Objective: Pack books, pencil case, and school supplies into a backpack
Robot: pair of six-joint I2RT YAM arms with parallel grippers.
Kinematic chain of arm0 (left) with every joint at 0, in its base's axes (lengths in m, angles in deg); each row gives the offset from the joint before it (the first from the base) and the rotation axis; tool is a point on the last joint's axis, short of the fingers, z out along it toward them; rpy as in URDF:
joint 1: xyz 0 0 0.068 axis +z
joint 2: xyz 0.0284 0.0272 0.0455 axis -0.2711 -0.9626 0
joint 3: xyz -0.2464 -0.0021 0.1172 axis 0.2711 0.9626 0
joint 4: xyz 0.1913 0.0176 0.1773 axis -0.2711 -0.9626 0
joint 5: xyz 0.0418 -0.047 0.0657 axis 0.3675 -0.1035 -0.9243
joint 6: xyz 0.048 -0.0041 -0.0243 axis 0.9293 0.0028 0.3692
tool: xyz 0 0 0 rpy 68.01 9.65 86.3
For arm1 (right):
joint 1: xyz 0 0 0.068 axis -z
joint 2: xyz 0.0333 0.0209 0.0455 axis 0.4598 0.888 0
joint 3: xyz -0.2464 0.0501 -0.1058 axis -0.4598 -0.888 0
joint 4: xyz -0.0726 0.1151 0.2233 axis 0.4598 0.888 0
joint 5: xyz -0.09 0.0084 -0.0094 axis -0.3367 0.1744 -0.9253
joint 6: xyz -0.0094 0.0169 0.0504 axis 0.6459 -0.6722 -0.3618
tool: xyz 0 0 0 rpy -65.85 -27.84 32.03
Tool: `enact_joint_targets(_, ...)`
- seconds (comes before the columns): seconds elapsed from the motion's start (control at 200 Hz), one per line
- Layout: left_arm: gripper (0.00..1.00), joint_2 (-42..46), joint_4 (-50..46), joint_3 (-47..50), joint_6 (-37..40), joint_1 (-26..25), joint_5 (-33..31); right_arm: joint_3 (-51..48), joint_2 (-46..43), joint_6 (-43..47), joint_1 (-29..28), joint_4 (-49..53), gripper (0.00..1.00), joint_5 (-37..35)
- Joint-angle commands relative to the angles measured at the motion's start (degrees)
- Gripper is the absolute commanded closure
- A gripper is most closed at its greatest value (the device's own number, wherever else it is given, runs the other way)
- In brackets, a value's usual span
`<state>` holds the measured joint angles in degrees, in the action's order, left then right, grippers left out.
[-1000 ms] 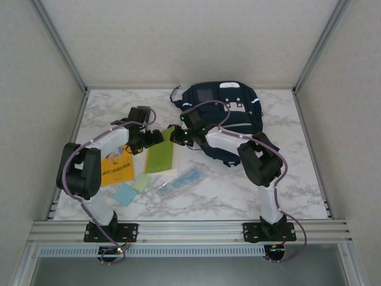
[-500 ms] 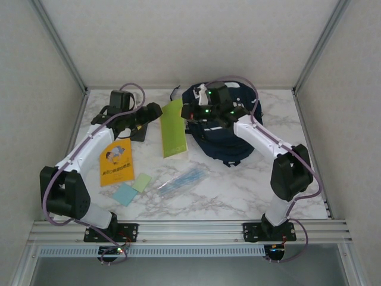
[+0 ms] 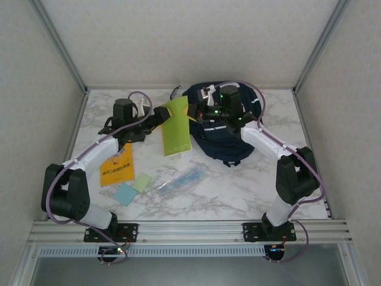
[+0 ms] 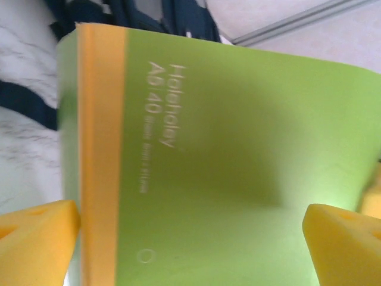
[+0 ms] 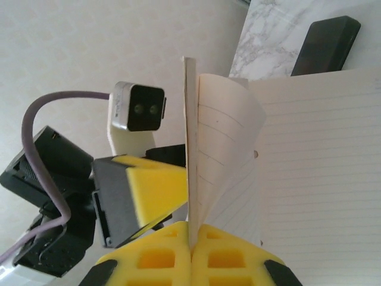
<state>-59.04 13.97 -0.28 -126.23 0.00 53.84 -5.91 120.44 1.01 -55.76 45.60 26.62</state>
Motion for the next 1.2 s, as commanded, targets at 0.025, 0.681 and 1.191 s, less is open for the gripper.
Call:
enact_joint_targets(0.025, 0.06, -1.5, 10.9, 1.4, -3.8, -2.5, 5.5, -2.3, -1.1, -4.3, 1.3, -10.2, 1.0, 3.1)
enact_joint_targets(0.681, 0.46, -5.8, 14.8, -2.7, -7.0, -8.5, 6.0, -8.3, 1.6, 7.6, 3.3, 4.8, 1.0, -5.7)
enact_joint_targets(1.191, 0.33, -13.3, 11.1, -5.7, -6.0, -11.2, 2.8, -9.2, 0.1, 15.1, 5.9, 14.2, 1.0, -11.1)
